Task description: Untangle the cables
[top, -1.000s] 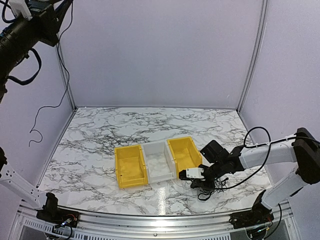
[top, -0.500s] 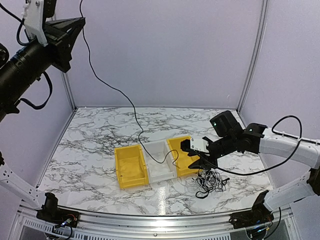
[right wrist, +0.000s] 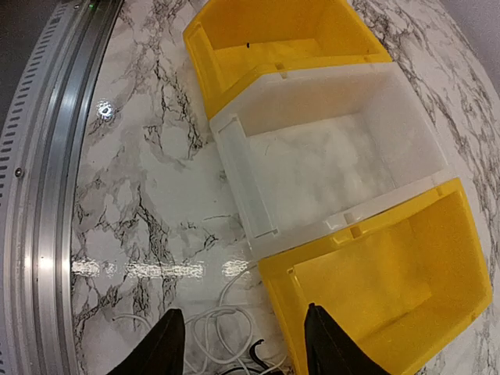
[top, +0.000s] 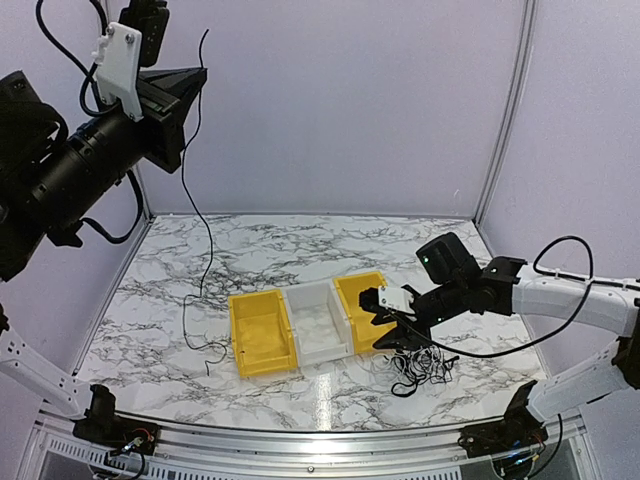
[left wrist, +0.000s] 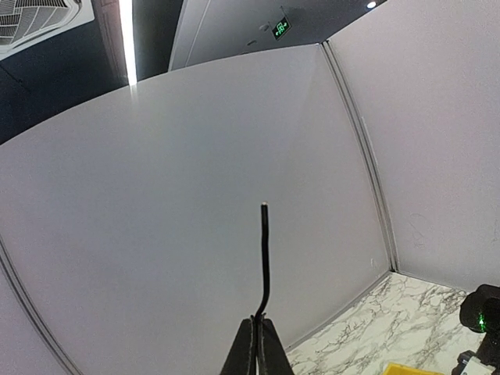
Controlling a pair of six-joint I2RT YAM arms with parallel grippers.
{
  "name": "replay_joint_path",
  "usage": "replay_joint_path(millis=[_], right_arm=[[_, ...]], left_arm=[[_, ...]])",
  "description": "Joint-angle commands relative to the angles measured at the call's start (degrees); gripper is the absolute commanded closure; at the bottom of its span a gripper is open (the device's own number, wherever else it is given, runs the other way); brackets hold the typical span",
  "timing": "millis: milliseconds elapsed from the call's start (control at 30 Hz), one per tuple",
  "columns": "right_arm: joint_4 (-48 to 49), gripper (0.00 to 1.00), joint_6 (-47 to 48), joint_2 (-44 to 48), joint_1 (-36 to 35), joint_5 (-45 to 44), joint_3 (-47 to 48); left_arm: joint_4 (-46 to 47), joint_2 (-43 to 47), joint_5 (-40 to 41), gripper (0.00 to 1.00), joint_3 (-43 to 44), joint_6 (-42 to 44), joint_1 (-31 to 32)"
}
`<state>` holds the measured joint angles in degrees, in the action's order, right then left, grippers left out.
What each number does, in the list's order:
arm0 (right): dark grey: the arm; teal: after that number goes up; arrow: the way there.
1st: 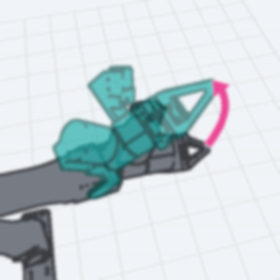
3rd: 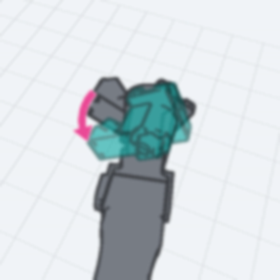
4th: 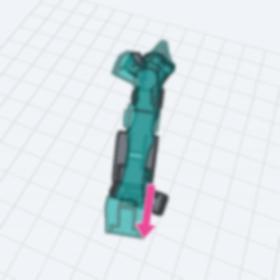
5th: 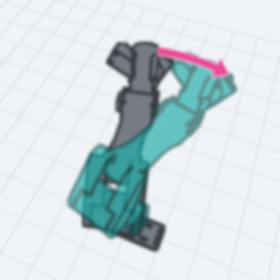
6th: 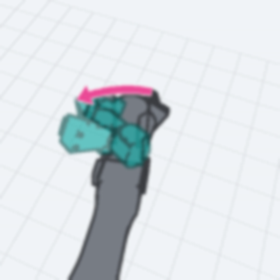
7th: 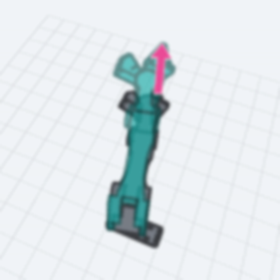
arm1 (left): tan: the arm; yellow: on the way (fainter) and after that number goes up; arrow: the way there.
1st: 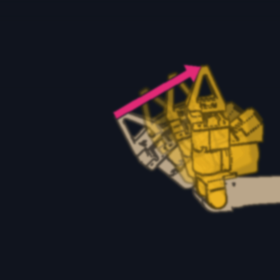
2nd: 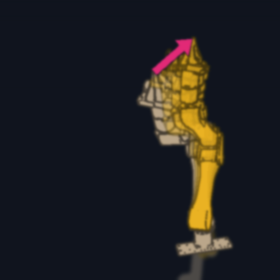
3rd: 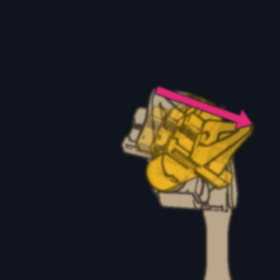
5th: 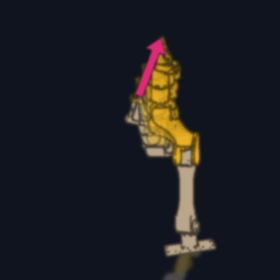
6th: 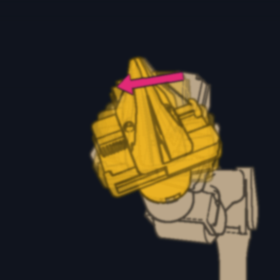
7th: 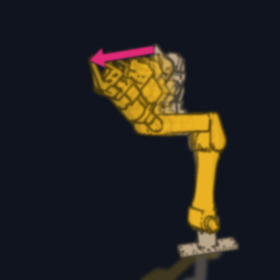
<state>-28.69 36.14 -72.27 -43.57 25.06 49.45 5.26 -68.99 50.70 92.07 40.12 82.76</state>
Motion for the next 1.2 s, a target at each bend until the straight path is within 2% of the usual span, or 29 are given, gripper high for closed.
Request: replay_joint_path(millis=[0,767,1167], right_arm=[[5.3,0.48,-0.4,-0.7,0.3,0.3,-1.9],[9.0,0.49,-0.7,0.1,0.4,-0.7,-6.0],[9.6,0.49,-0.8,0.5,0.7,-1.0,-6.7]], left_arm=[[-0.9,0.1,-2.0,1.0,1.0,-4.3,-2.4],[-3.1,-1.9,-12.3,1.0,-2.3,-13.8,-14.7],[-2.5,-1.2,-13.0,1.0,-5.5,-15.7,-18.4]])
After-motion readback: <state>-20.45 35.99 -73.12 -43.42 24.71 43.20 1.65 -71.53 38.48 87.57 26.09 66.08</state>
